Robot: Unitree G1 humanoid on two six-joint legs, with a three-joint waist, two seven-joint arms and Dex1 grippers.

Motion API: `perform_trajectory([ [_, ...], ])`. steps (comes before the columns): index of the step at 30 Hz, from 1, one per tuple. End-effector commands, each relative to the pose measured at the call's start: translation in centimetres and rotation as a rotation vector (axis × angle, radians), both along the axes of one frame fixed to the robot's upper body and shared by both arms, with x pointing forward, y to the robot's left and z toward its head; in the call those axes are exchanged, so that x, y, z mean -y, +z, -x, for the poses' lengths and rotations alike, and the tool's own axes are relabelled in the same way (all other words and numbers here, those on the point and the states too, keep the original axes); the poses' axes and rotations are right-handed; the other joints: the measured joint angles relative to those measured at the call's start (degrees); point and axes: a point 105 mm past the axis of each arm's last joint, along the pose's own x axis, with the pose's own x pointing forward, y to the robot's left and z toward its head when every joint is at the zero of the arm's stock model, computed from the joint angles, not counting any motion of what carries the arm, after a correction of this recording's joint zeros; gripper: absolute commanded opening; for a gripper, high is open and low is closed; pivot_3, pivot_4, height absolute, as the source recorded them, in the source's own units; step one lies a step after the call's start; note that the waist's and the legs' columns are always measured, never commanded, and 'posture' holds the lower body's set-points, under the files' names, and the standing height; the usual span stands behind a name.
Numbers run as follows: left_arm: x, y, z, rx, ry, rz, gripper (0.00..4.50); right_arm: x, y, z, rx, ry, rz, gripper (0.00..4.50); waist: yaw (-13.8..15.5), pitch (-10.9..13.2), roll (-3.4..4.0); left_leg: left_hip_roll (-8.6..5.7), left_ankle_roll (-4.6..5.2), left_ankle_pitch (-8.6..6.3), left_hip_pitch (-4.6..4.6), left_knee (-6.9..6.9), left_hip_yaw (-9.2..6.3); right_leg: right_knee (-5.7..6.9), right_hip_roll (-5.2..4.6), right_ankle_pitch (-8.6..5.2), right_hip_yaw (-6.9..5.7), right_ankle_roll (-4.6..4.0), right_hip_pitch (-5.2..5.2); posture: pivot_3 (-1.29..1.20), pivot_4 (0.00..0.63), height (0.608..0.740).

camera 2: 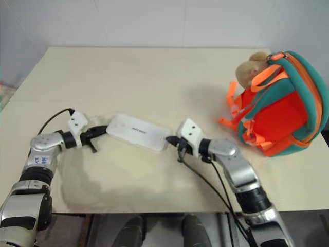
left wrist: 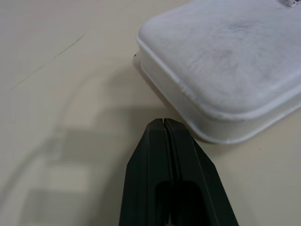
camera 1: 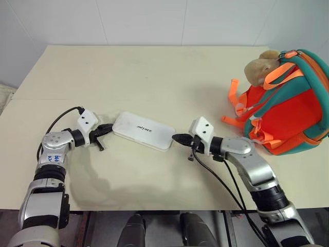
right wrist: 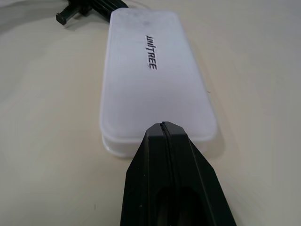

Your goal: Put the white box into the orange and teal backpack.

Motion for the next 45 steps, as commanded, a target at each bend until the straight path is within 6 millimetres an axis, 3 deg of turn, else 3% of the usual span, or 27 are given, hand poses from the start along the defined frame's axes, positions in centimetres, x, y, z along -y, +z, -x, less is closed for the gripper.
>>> perform_trajectory([
  [1,-0.5,0.7,0.2,0.023,0.007,-0.004,0.03,1.4,0.5,0.3,0.009,-0.024,0.005,0.00,0.0,0.0,0.00,0.00,0.00,0.00,0.00,0.00,0.00,0.01,0.00,0.00,0.00,0.00,0.00,0.00,0.150,0.740],
  [5,-0.4,0.6,0.3,0.015,0.001,-0.003,0.03,1.7,-0.3,0.0,-0.013,-0.039,0.015,0.00,-0.3,0.0,0.00,0.00,0.03,0.02,0.02,0.00,0.01,0.03,0.01,0.00,0.01,0.00,-0.01,0.00,0.150,0.740],
  [10,-0.1,0.5,0.3,0.008,-0.013,-0.005,0.03,0.5,-1.6,-0.7,-0.038,-0.034,0.004,0.00,-0.5,0.0,-0.01,0.00,0.03,0.02,0.02,-0.01,0.00,0.02,0.01,0.00,0.01,0.00,-0.01,0.00,0.150,0.740],
  [19,0.1,-0.4,1.5,-0.020,-0.050,0.001,0.03,-1.6,-2.2,-1.8,-0.047,-0.019,-0.044,0.00,-0.7,0.0,-0.01,0.00,0.02,0.04,0.02,-0.06,0.00,0.02,0.00,0.00,0.01,-0.01,-0.03,0.00,0.150,0.740],
  [28,0.8,-2.4,5.4,-0.131,-0.158,0.036,0.03,-0.4,-1.9,-1.0,-0.050,0.044,-0.023,0.00,-1.4,0.0,0.00,0.01,0.02,0.04,0.06,-0.09,0.02,0.02,-0.02,-0.01,0.06,-0.03,-0.01,0.00,0.150,0.740],
  [40,4.7,-4.2,10.9,-0.287,-0.306,0.145,0.03,1.7,-1.9,-0.8,-0.101,0.113,-0.020,0.00,-1.4,0.0,0.00,0.01,0.02,0.04,0.26,-0.13,0.04,-0.09,-0.05,-0.05,0.06,-0.09,0.21,0.00,0.150,0.740],
  [45,4.2,-3.6,11.9,-0.295,-0.283,0.152,0.03,1.9,-1.9,-1.0,-0.102,0.111,-0.023,0.00,-1.4,0.0,0.01,0.01,0.02,0.03,0.31,-0.18,0.04,-0.30,-0.08,-0.04,0.05,-0.10,0.32,0.00,0.150,0.740],
])
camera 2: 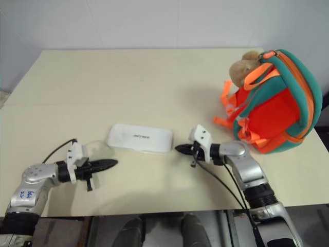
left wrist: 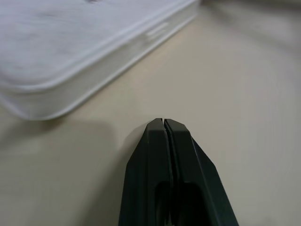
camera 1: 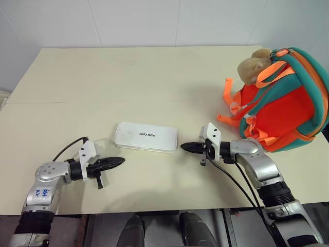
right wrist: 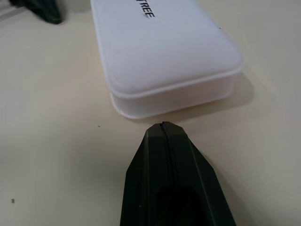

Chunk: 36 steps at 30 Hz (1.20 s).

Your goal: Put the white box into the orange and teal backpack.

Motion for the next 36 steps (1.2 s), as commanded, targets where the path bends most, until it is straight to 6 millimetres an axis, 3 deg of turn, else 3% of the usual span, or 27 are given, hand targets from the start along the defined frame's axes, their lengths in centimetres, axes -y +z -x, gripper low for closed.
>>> perform_trajectory([
  [1,-0.7,-0.2,0.9,-0.044,0.019,-0.015,0.03,0.1,1.3,0.0,0.047,0.012,-0.031,0.00,0.0,0.0,0.00,0.00,0.00,0.00,0.00,-0.03,0.00,-0.03,-0.01,0.00,0.00,0.00,0.00,0.00,0.150,0.740],
  [9,-5.2,2.0,-0.4,0.072,0.170,-0.141,0.03,-0.6,1.0,0.5,0.036,0.034,-0.039,0.00,0.0,0.0,0.01,0.00,-0.01,-0.01,-0.02,-0.17,0.01,-0.18,-0.02,-0.02,-0.02,-0.04,-0.04,0.00,0.150,0.740],
  [15,-6.2,3.7,-3.0,0.175,0.298,-0.109,0.03,-0.9,0.8,0.6,0.034,0.037,-0.043,0.00,0.2,0.0,0.00,0.00,-0.01,-0.01,-0.12,-0.17,-0.03,-0.21,-0.04,-0.02,-0.09,-0.03,-0.08,0.00,0.150,0.740],
  [24,-1.7,3.2,-7.3,0.219,0.307,-0.020,0.03,-1.5,0.8,1.2,0.024,0.036,-0.065,0.00,0.3,0.0,0.00,-0.09,-0.01,-0.01,-0.16,-0.13,-0.04,-0.19,-0.10,0.03,-0.10,0.06,-0.09,0.00,0.150,0.740],
  [31,0.3,2.6,-7.6,0.206,0.259,0.010,0.03,-1.7,0.9,1.4,0.026,0.026,-0.073,0.00,0.2,0.0,-0.01,-0.09,-0.01,-0.01,-0.16,-0.13,-0.03,-0.16,-0.10,0.03,-0.09,0.06,-0.10,0.00,0.150,0.740],
  [36,1.5,2.4,-6.5,0.179,0.173,0.046,0.03,-1.3,1.0,1.3,0.032,0.020,-0.065,0.00,0.2,0.0,-0.01,-0.09,-0.01,-0.01,-0.16,-0.09,-0.03,-0.16,-0.10,0.04,-0.09,0.08,-0.07,0.00,0.150,0.740],
])
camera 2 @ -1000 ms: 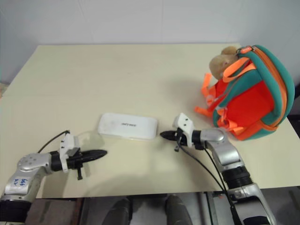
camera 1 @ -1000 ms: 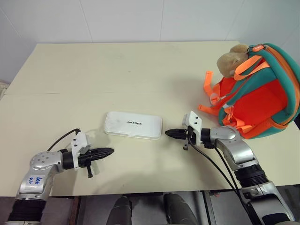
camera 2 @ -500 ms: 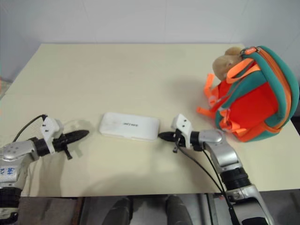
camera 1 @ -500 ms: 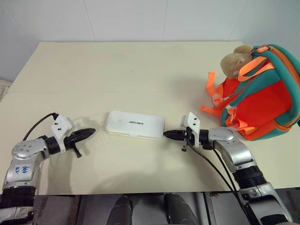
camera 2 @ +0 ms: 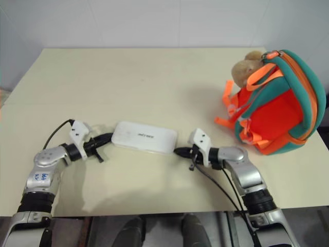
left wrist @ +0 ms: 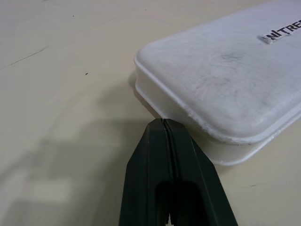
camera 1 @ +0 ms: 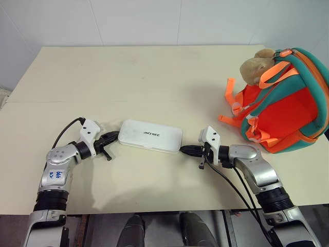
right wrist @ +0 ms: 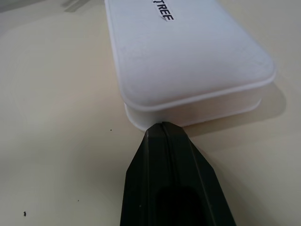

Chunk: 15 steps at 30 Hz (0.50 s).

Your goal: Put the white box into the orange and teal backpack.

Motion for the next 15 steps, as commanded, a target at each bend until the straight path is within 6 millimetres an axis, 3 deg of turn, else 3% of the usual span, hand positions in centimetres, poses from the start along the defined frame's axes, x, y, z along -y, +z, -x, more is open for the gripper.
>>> perform_trajectory([
  [1,2.9,-0.1,1.5,-0.012,-0.165,0.027,0.03,-0.6,1.7,0.3,0.059,0.037,-0.031,0.00,0.0,0.0,0.00,0.00,0.00,0.00,0.00,0.00,0.00,-0.01,0.00,0.00,0.00,0.00,0.00,0.00,0.150,0.740],
  [8,4.5,-1.1,3.4,-0.072,-0.258,0.059,0.03,0.6,2.0,-0.5,0.072,0.040,-0.020,0.00,0.0,0.0,0.00,-0.01,0.00,0.00,0.02,0.00,0.00,-0.04,-0.02,0.00,0.00,0.00,0.04,0.00,0.150,0.740],
  [15,5.0,-1.2,3.7,-0.080,-0.280,0.061,0.03,2.0,2.6,-0.9,0.073,0.076,0.005,0.00,0.2,0.0,0.00,-0.04,0.00,0.00,0.03,0.04,0.00,-0.06,-0.04,0.01,0.00,0.01,0.08,0.00,0.150,0.740],
])
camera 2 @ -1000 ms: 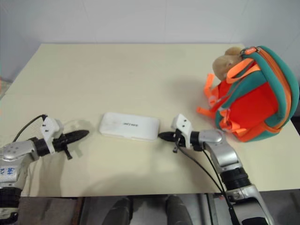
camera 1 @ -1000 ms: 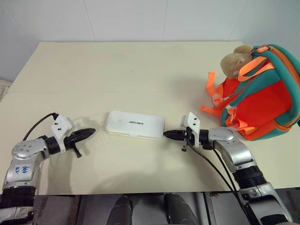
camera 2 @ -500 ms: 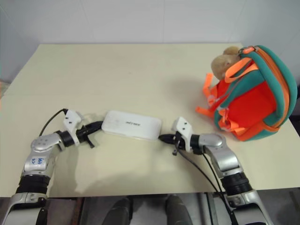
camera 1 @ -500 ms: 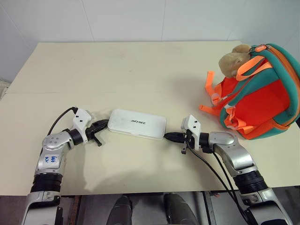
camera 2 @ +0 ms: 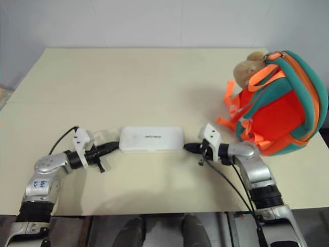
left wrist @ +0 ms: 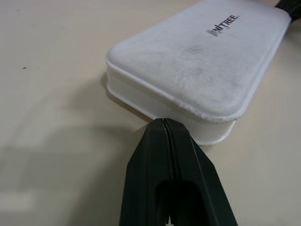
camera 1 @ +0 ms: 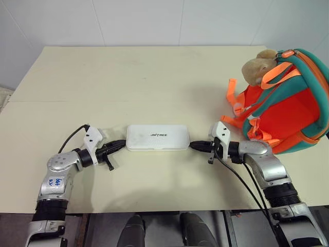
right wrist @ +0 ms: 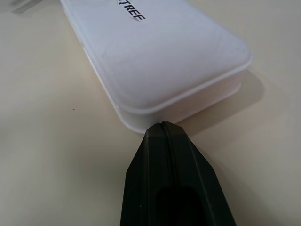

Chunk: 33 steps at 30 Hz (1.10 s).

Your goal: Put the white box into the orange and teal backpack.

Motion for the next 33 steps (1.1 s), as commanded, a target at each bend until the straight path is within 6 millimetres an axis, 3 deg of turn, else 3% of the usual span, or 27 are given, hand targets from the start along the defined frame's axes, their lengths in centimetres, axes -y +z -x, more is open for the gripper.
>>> perform_trajectory([
  [1,2.8,-0.3,1.0,-0.011,-0.133,0.010,0.03,-1.3,1.8,0.5,0.058,0.098,-0.035,0.00,0.0,0.0,0.00,0.00,0.00,0.00,0.00,0.00,0.00,0.00,0.00,0.00,0.00,0.00,0.00,0.00,0.150,0.740],
  [9,1.1,-0.4,0.6,-0.029,-0.086,-0.045,0.03,-0.8,1.9,1.3,-0.032,0.118,-0.073,0.00,-0.1,0.0,0.00,0.01,0.00,0.00,0.01,0.00,-0.01,0.01,0.00,0.00,0.00,0.00,0.00,0.00,0.150,0.740],
  [10,0.6,-0.2,0.7,-0.039,-0.085,-0.054,0.21,-0.5,2.0,1.7,-0.053,0.129,-0.069,0.00,-0.1,0.0,0.00,0.01,0.00,0.00,0.00,0.00,0.00,0.01,0.00,0.00,0.00,0.00,0.00,0.00,0.150,0.740],
  [14,-1.0,0.0,1.1,-0.095,-0.086,-0.088,1.17,0.8,2.3,2.0,-0.064,0.113,-0.036,0.88,-0.3,0.0,0.01,0.01,0.00,0.00,0.00,-0.02,0.01,-0.01,0.00,0.00,0.01,0.00,-0.01,0.00,0.150,0.740],
  [24,-2.4,1.7,2.1,-0.202,-0.122,-0.064,4.37,3.7,2.4,1.4,-0.075,0.030,0.038,4.36,-0.4,0.0,0.01,0.02,0.00,0.00,0.00,-0.03,0.02,-0.03,0.00,-0.01,0.01,-0.01,-0.02,0.00,0.150,0.740],
  [27,-2.8,3.0,2.2,-0.265,-0.134,-0.013,4.47,3.7,3.7,2.1,-0.129,0.027,0.012,4.48,-0.4,0.0,0.04,0.03,0.00,0.00,-0.02,-0.05,0.01,-0.02,0.01,-0.01,0.01,-0.02,-0.06,0.00,0.150,0.740],
  [33,-3.0,4.8,1.4,-0.446,-0.128,0.116,4.47,1.5,6.8,3.9,-0.283,0.024,-0.151,4.48,-0.3,0.0,0.03,0.02,0.00,0.00,-0.11,-0.07,-0.01,-0.02,0.01,-0.02,-0.01,-0.02,-0.14,0.00,0.150,0.740],
])
